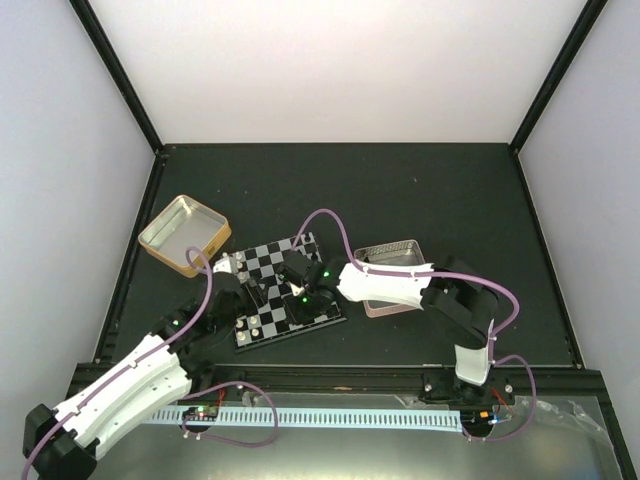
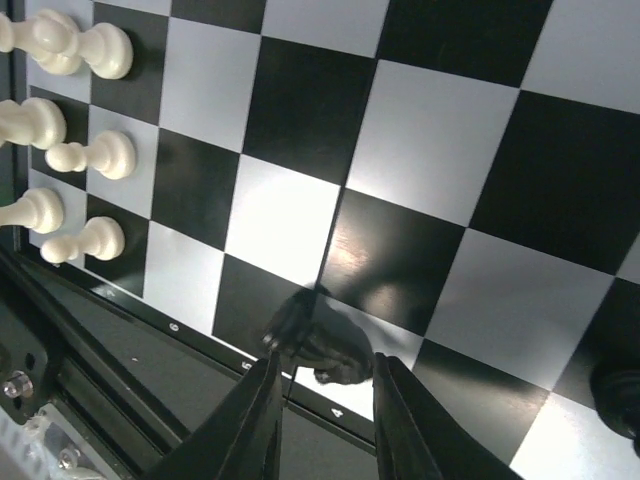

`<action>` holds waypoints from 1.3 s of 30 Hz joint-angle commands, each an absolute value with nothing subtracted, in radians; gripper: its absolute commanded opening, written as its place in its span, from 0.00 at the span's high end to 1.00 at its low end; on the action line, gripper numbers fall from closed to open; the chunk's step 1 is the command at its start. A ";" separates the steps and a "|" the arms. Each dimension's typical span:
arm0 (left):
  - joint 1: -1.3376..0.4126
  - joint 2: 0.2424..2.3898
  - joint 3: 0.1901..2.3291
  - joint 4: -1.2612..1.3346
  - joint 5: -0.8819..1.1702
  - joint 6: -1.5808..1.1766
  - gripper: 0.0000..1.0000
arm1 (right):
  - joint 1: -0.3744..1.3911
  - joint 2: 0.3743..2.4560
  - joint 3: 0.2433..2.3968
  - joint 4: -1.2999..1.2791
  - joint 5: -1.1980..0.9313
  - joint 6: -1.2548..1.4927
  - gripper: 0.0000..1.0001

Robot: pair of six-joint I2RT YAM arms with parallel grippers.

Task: Set up the chess pieces on the board
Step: Place the chess piece on the chessboard, then pick up the chess piece from the storage box.

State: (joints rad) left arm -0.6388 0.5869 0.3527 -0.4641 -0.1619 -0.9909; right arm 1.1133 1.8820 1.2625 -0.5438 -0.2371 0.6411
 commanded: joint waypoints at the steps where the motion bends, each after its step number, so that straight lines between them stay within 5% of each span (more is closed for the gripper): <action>1: -0.629 0.617 0.343 -0.452 -0.087 -0.954 0.35 | 1.114 1.868 1.274 -0.559 -0.182 0.670 0.72; 12: -0.642 0.774 0.353 -0.355 0.261 -0.863 0.47 | 1.090 1.667 1.106 -0.418 -0.068 0.784 0.73; 19: -0.757 0.913 0.421 -0.462 0.169 -0.799 0.49 | 1.044 1.547 1.002 -0.373 -0.025 0.838 0.73; 30: -0.814 1.042 0.486 -0.520 0.129 -0.786 0.75 | 1.027 1.530 0.961 -0.367 -0.033 0.841 0.73; 39: -0.815 1.066 0.488 -0.483 0.112 -0.782 0.82 | 1.023 1.543 0.957 -0.341 -0.089 0.799 0.73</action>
